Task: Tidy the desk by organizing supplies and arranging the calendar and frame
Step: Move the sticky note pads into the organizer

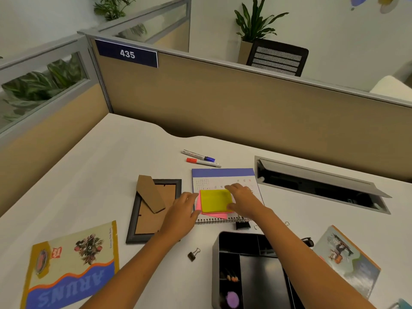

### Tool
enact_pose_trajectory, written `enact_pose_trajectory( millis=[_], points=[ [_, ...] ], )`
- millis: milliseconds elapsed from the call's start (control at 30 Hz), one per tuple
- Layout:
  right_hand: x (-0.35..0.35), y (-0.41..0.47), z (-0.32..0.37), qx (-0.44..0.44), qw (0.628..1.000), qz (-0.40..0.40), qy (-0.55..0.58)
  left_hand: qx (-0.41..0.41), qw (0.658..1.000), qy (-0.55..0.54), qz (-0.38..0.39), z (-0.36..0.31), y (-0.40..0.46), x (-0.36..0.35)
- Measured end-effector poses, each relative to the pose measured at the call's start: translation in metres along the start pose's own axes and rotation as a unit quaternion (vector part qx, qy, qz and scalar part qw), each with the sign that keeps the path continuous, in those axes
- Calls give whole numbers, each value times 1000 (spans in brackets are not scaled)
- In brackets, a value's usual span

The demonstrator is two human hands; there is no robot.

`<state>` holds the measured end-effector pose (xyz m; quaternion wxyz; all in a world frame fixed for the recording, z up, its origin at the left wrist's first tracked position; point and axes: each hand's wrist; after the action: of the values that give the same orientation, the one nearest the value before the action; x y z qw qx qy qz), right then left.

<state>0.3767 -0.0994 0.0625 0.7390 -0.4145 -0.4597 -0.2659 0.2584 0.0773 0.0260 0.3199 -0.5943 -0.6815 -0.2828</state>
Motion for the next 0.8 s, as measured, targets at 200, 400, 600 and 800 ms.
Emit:
enact_pose_trajectory(
  millis=[200,400,600,800],
  points=[
    [-6,24,-9,11,1000,23,-6,12,996,24,89,6,34,-9],
    [-6,24,-10,-9,997,-68,36,11,994,35,106,5,45,-11],
    [13,0,-5,-23,978,-128,165,25,995,23,93,4,40,-5],
    [35,-52,0,-51,917,-276,285,22,992,82,98,-2,42,-5]
  ],
)
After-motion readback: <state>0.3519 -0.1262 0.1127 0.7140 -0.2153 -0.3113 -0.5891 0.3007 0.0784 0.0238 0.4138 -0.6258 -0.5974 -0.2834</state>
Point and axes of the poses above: each hand's wrist, its own y-axis towards the middle knuckle, its own x-axis out of the back of the hand, z = x × y
